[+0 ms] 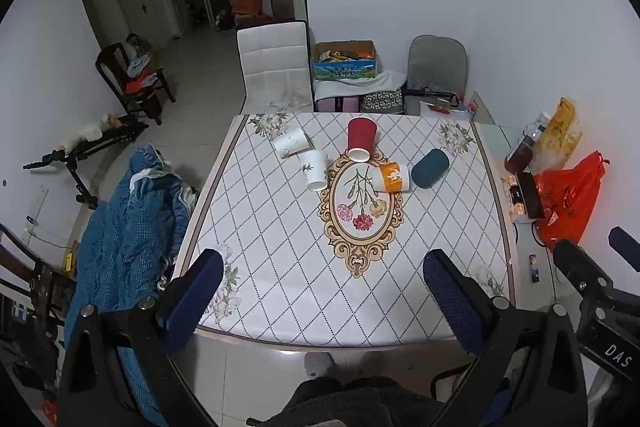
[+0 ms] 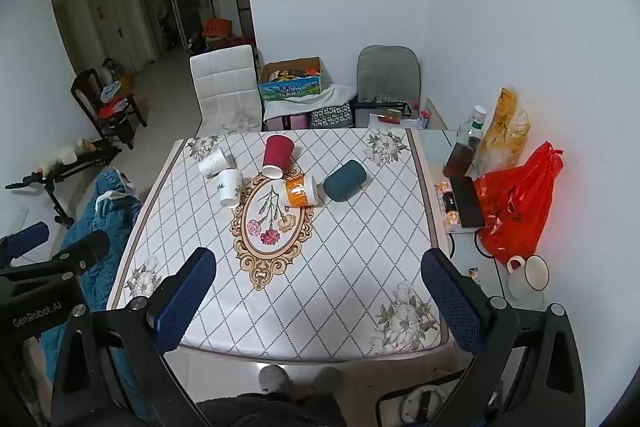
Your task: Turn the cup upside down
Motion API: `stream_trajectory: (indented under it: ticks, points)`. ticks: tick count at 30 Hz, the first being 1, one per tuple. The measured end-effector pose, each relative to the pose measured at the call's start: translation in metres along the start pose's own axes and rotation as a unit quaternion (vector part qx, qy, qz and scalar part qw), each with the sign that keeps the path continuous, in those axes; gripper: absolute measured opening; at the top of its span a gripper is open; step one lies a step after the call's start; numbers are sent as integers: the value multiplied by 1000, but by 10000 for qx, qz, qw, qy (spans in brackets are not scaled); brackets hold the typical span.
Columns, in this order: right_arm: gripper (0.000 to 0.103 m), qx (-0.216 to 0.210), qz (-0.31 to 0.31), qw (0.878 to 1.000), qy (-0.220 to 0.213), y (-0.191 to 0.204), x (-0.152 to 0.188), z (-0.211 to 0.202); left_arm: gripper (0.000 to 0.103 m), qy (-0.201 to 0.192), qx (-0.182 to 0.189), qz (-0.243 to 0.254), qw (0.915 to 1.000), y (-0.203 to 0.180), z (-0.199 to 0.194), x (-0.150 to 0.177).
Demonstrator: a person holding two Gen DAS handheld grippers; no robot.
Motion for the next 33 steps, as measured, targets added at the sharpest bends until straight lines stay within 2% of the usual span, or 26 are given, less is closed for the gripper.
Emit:
stream_trajectory:
  ticks: [15, 33]
  points:
    - [103, -36, 1, 10000, -24, 2, 1, -3, 102, -88, -35, 11, 10000, -1, 6, -1]
    - [103, -71, 1, 10000, -11, 0, -6, -8, 103, -126, -45, 15, 9999, 5, -19, -11]
Point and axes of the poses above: each gripper's, at about its wrist camera, not at the fingertips, and z roughly the way its jaws point, y to its left, x to its underside, the point moved 4 cm from there along z, roughly the way its jaws point, and after that the axes turned 6 degrees about z, right-handed, at the moved point
